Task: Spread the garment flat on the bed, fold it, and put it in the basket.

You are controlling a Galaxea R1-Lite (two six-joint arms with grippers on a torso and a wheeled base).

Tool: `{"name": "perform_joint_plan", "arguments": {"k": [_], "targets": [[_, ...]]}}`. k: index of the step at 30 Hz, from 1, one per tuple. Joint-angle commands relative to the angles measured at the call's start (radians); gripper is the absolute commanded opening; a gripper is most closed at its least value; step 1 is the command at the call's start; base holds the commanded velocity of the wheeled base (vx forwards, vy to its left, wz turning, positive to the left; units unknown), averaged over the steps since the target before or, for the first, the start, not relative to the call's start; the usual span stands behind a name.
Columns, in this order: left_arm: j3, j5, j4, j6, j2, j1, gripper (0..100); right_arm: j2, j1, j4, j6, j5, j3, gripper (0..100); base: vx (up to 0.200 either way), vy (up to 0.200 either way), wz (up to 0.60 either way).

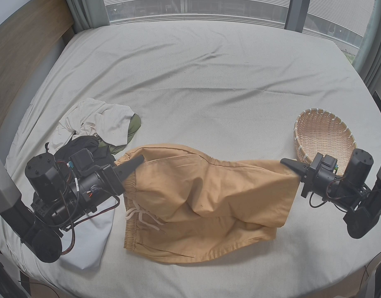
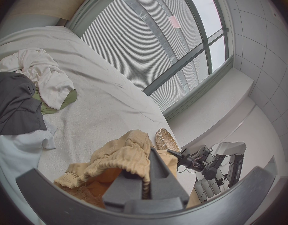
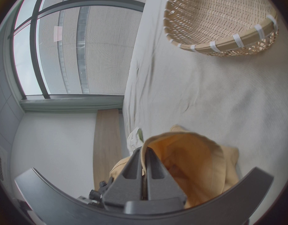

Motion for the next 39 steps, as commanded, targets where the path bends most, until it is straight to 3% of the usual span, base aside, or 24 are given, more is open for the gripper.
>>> {"name": "perform_joint_plan", "arguments": {"k": [1, 5, 11, 13, 17, 25, 26, 29, 39], "targets": [[-0.005, 0.0, -0.001, 0.001, -0.005, 0.008, 0, -0.172, 0.027, -0.001, -0.005, 0.062, 0.122, 0, 0.0, 0.0, 0.0], [0.01, 0.002, -0.001, 0.004, -0.014, 0.008, 0, -0.171, 0.065, 0.001, -0.073, 0.062, 0.191, 0, 0.0, 0.0, 0.0], [0.065, -0.003, 0.0, 0.002, -0.048, 0.011, 0, 0.016, 0.061, -0.001, -0.275, 0.042, 0.22, 0, 0.0, 0.0, 0.0], [0.08, -0.003, -0.001, 0.004, -0.05, 0.011, 0, 0.078, 0.059, -0.002, -0.331, 0.002, 0.214, 0, 0.0, 0.0, 0.0], [0.097, -0.004, 0.0, 0.004, -0.063, 0.011, 0, 0.141, 0.056, -0.002, -0.351, -0.072, 0.18, 0, 0.0, 0.0, 0.0], [0.111, -0.003, -0.001, 0.005, -0.068, 0.011, 0, 0.133, 0.053, -0.002, -0.341, -0.073, 0.174, 0, 0.0, 0.0, 0.0], [0.114, -0.003, -0.001, 0.005, -0.068, 0.011, 0, 0.132, 0.055, -0.004, -0.34, -0.073, 0.174, 100, 0.0, 0.0, 0.0], [0.117, -0.003, -0.001, 0.005, -0.068, 0.011, 0, 0.11, 0.061, -0.002, -0.332, -0.075, 0.178, 100, 0.0, 0.0, 0.0], [0.12, -0.003, -0.001, 0.005, -0.067, 0.011, 0, -0.007, 0.124, -0.001, -0.19, -0.073, 0.186, 100, 0.0, 0.0, 0.0]]}}
